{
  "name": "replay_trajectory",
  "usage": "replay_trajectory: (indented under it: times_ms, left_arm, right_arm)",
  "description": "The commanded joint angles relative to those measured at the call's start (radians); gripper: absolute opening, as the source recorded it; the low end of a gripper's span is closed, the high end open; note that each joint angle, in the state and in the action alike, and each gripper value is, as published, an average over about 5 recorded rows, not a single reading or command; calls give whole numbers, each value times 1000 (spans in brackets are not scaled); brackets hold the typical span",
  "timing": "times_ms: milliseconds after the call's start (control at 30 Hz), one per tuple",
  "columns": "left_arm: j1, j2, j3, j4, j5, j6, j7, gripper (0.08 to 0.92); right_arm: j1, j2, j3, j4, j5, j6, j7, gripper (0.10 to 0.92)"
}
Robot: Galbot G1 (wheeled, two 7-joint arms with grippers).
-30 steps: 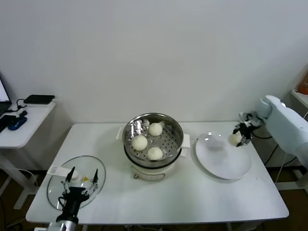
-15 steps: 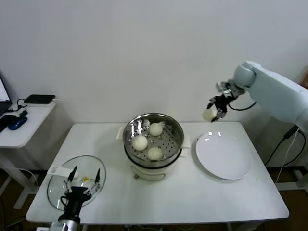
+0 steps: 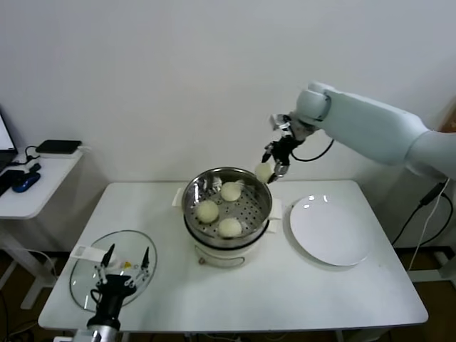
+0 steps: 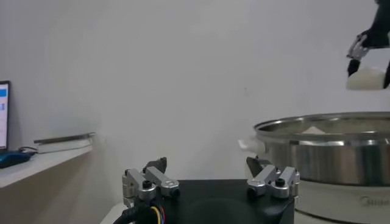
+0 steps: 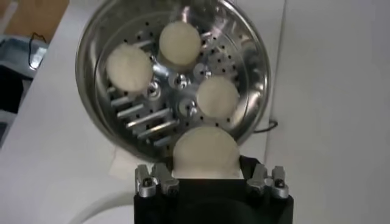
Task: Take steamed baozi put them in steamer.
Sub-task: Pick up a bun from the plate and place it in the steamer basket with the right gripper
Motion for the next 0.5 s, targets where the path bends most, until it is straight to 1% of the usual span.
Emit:
replay_trajectory:
  times_ms: [33,233,500]
  left_arm:
    - [3,1,-2,-5,-5,-2,0,823]
    - [0,3,-6,-5,-11,-1,0,823]
    - [-3,6,-10,5,-19,0,-1,823]
  right_arm:
    - [-6,119,-65,25,109,-74,35,704]
    - [-46,126,-71,34,105,-81,47,714]
    - [-86,99,-74,47,88,-81,50,720]
